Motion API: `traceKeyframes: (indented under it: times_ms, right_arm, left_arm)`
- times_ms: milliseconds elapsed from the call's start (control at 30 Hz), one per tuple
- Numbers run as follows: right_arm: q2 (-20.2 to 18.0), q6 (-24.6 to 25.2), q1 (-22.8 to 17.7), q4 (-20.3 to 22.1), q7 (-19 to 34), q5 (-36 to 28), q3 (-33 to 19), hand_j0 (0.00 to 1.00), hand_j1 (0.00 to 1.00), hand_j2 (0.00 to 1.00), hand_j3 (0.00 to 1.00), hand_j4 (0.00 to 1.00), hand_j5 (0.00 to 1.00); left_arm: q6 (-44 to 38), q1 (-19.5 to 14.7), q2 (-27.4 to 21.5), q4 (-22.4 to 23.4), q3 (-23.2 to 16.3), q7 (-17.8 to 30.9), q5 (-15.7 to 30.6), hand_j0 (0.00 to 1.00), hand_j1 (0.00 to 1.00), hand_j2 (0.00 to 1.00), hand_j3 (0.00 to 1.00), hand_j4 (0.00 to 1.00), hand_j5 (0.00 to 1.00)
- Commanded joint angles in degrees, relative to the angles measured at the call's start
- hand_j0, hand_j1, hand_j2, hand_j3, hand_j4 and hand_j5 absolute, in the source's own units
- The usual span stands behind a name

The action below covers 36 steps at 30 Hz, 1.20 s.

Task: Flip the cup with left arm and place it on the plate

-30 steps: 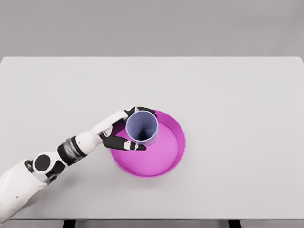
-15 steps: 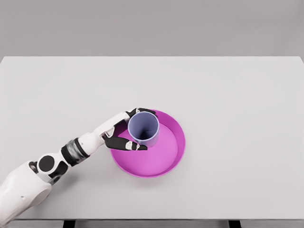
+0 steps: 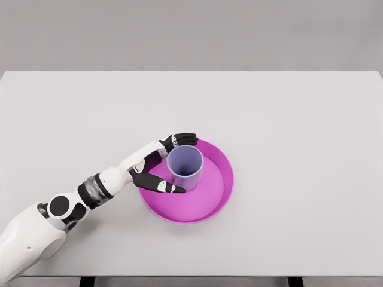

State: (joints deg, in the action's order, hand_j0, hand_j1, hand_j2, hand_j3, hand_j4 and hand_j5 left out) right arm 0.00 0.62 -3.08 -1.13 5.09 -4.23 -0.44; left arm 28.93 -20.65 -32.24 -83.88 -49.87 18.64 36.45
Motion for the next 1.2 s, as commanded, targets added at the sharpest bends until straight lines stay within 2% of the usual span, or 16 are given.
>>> traceKeyframes:
  times_ms: [0, 467, 633, 800, 900, 933, 1067, 1100, 1167]
  right_arm:
    - [0.0, 0.0, 0.0, -0.01, 0.01, 0.01, 0.0, 1.0, 1.0, 1.0, 1.0, 1.0, 1.0]
    - [0.0, 0.0, 0.0, -0.01, 0.01, 0.01, 0.0, 1.0, 1.0, 1.0, 1.0, 1.0, 1.0]
    - [0.0, 0.0, 0.0, -0.01, 0.01, 0.01, 0.0, 1.0, 1.0, 1.0, 1.0, 1.0, 1.0]
    - [0.0, 0.0, 0.0, -0.01, 0.01, 0.01, 0.0, 1.0, 1.0, 1.0, 1.0, 1.0, 1.0]
    - [0.0, 0.0, 0.0, -0.01, 0.01, 0.01, 0.0, 1.0, 1.0, 1.0, 1.0, 1.0, 1.0]
    - [0.0, 0.0, 0.0, -0.01, 0.01, 0.01, 0.0, 1.0, 1.0, 1.0, 1.0, 1.0, 1.0]
    - [0.0, 0.0, 0.0, -0.01, 0.01, 0.01, 0.0, 1.0, 1.0, 1.0, 1.0, 1.0, 1.0]
    - [0.0, 0.0, 0.0, -0.01, 0.01, 0.01, 0.0, 1.0, 1.0, 1.0, 1.0, 1.0, 1.0]
    - [0.0, 0.0, 0.0, -0.01, 0.01, 0.01, 0.0, 1.0, 1.0, 1.0, 1.0, 1.0, 1.0]
  left_arm:
    - [-0.01, 0.0, -0.02, -0.06, 0.03, -0.01, 0.29, 1.0, 1.0, 1.0, 1.0, 1.0, 1.0]
    - [0.43, -0.26, -0.98, -0.85, 0.39, 0.08, 0.02, 1.0, 1.0, 1.0, 1.0, 1.0, 1.0]
    - [0.43, -0.53, -2.74, -2.25, 0.56, -0.01, -0.06, 1.0, 1.0, 1.0, 1.0, 1.0, 1.0]
    - [0.6, -0.79, -6.61, -4.98, 1.26, -0.01, -0.06, 1.0, 1.0, 1.0, 1.0, 1.0, 1.0]
    - [0.78, -0.88, -9.51, -6.47, 3.46, -0.01, -0.24, 1.0, 1.0, 1.0, 1.0, 1.0, 1.0]
    - [0.69, -0.88, -11.79, -7.35, 4.6, -0.01, -0.42, 1.0, 1.0, 1.0, 1.0, 1.0, 1.0]
    - [0.43, -0.88, -16.45, -7.61, 6.27, -0.01, -0.42, 1.0, 1.0, 1.0, 1.0, 1.0, 1.0]
    - [0.43, -0.88, -17.68, -8.49, 8.03, -0.01, -0.33, 1.0, 1.0, 1.0, 1.0, 1.0, 1.0]
    - [0.34, -0.79, -20.05, -9.81, 8.56, -0.01, -0.24, 1.0, 1.0, 1.0, 1.0, 1.0, 1.0]
